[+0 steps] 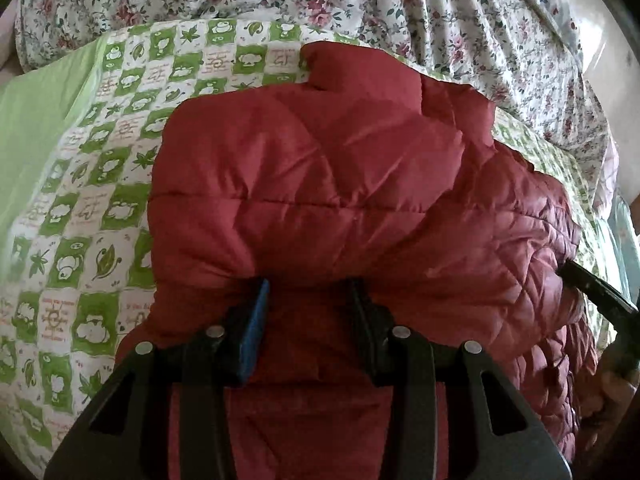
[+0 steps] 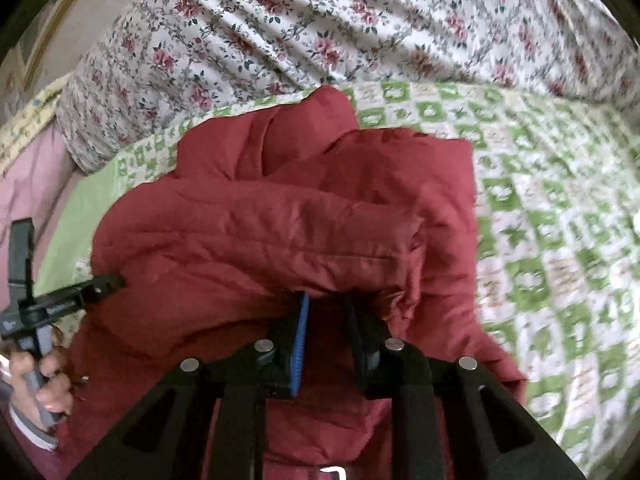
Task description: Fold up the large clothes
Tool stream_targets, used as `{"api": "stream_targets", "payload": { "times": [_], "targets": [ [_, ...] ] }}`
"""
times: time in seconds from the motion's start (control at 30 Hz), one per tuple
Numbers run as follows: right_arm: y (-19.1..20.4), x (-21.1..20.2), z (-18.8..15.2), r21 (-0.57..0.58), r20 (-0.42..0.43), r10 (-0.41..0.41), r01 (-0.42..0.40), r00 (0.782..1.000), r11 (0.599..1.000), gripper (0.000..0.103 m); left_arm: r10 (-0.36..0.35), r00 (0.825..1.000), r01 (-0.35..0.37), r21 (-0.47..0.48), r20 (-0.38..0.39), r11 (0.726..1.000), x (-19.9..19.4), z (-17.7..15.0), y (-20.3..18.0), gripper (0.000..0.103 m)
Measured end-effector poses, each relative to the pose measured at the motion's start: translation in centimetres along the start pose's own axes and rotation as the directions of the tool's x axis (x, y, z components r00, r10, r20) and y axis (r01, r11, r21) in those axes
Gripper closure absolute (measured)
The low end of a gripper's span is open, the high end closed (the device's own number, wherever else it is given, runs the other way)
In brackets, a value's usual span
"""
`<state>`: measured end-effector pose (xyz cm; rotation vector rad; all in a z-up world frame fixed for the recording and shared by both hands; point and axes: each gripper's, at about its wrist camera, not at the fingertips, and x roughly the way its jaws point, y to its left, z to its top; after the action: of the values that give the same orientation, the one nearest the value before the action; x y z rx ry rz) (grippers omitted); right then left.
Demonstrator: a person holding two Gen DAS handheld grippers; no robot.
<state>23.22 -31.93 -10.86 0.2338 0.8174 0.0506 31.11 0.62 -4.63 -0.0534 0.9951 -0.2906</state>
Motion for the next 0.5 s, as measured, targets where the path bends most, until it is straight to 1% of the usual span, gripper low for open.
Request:
{"api": "stream_targets", "payload": {
  "times": [0.03,0.1,0.23,0.3,0.5],
  "targets": [
    [-0.2,0.5,0.0,0.005,-0.018,-0.007,0.007,1.000,1.000,0.087,-0.002,1.000,0.002,0.000,-0.001,1.000,0.1,0.0,0.0,0.065],
    [-1.2,2.3,-0.4,0.039,-0.068,0.013,-0.010,0.998,0.999,0.087,-0.009,1.000,0.009,-0.006,0.000,1.000,0.1,-0.1,0.3,0.065],
    [-2.4,2.9,-0.6,0.094,-0.071,0.062,-0.055,0.996,0.994,0.087,-0.015,1.000,0.016,-0.027,0.027,1.000,-1.6,-0.5,0.4,0.065],
    [-2.5,3.1,-0.6,0.099,-0.069,0.071,-0.064,0.995,0.993,0.087,-0.016,1.000,0.016,-0.023,0.015,1.000,-1.2,-0.7,0.6,0.065],
    [-2.4,2.9,-0.9,0.089,-0.067,0.062,-0.056,0.996,0.994,0.087,0.001,1.000,-0.001,-0.008,0.003,1.000,0.1,-0.6,0.4,0.065]
  ]
}}
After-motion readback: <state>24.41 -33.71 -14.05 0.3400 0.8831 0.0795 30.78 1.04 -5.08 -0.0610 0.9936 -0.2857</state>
